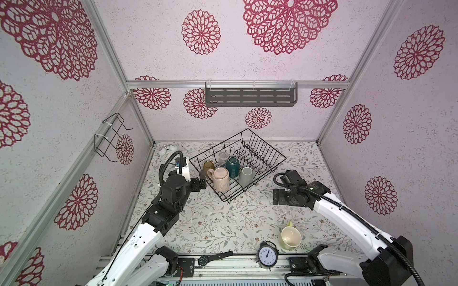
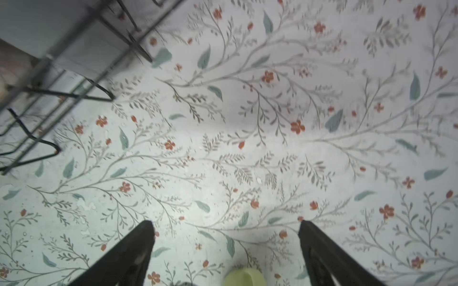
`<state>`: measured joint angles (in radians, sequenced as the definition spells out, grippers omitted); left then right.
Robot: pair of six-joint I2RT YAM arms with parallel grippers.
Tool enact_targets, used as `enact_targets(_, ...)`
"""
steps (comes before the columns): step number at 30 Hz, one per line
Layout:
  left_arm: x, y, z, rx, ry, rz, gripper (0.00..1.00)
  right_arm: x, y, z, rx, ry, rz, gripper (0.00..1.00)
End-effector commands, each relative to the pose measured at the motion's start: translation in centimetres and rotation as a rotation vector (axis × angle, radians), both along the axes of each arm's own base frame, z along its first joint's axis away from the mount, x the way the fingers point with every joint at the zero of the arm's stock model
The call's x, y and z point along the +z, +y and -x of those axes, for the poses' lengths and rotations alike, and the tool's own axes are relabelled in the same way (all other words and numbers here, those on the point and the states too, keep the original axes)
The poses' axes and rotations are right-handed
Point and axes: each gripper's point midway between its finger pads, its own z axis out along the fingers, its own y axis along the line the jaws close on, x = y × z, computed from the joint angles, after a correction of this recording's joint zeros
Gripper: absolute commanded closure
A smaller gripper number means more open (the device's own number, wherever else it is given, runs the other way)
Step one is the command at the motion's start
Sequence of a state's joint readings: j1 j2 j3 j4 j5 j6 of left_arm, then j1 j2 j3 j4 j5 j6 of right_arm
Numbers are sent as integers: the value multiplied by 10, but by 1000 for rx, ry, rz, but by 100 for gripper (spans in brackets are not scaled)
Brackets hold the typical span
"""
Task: Load cups into a dish rack
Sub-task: Move the cup to the bottom-center of the table.
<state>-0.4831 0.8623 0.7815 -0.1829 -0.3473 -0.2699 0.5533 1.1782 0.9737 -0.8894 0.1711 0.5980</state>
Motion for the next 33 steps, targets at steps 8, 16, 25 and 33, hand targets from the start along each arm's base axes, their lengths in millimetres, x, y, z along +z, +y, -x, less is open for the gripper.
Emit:
enact_targets(8,0,3,-14,38,-21,-22,3,-21,-21,66,-175,218,-54,37)
enact_targets(16,-4,6,-9,41,0,-29,3,-42,-20,65,-119,271,-25,45)
enact_targets(25,-3,14,2,60,-12,-9,3,-62,-14,60,-77,287,-21,69)
enact_targets(33,-2,17,9,60,-10,13,3,-59,-7,49,-72,257,-36,89)
